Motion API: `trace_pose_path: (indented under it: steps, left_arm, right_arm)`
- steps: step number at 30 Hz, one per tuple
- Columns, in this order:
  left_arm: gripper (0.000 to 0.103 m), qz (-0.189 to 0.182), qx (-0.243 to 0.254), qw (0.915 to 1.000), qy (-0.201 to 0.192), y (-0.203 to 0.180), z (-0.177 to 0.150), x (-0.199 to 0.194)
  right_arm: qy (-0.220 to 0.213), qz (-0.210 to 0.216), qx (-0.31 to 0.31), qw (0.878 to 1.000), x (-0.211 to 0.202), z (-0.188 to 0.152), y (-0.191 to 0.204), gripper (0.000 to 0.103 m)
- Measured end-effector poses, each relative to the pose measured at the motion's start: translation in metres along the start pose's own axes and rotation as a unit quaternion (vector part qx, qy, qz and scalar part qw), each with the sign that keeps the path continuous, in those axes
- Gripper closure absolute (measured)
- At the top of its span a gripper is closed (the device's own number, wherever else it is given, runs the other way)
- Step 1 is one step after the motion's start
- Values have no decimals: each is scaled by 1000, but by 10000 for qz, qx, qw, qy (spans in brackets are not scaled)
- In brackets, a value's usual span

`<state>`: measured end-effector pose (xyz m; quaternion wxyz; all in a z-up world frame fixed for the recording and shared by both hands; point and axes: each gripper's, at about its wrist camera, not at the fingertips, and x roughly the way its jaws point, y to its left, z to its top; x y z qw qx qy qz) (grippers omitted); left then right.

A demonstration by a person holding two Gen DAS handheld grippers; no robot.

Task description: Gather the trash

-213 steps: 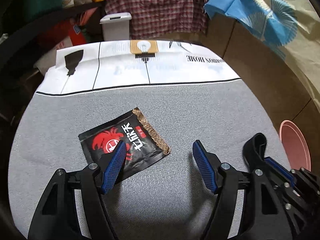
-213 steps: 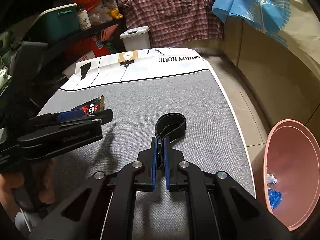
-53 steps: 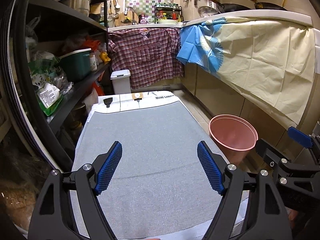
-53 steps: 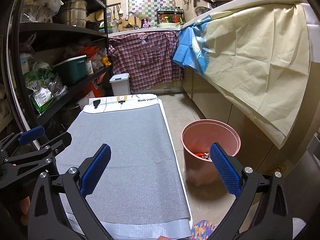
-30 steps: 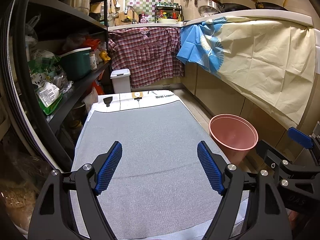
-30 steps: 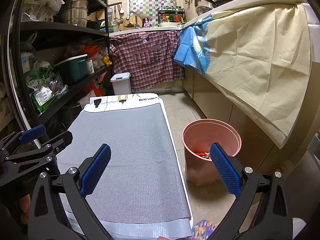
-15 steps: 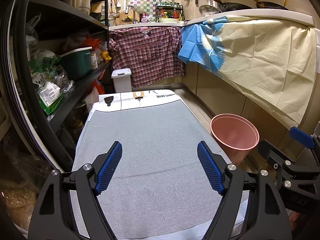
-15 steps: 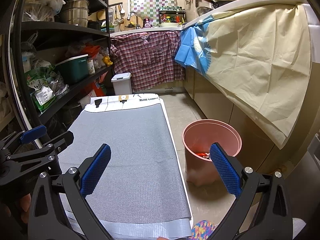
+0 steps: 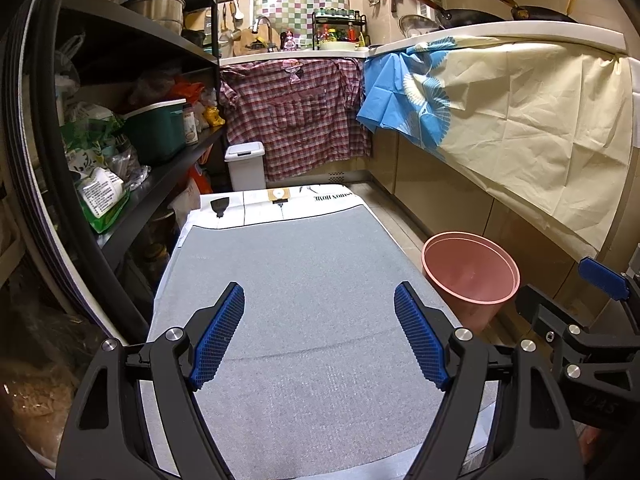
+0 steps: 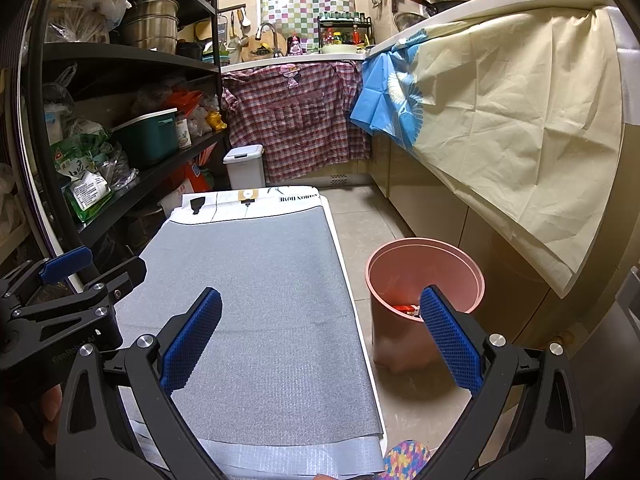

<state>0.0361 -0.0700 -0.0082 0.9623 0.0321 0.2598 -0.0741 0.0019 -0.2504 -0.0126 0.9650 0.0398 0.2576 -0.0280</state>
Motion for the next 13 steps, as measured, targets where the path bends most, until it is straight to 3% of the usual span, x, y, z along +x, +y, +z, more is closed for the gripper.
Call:
trace_pose_path:
  steps: [13]
  left_arm:
    - [28, -22, -112, 9999, 101, 6, 2, 3]
  right_arm:
    - [8, 13, -12, 10000, -1, 0, 1, 5]
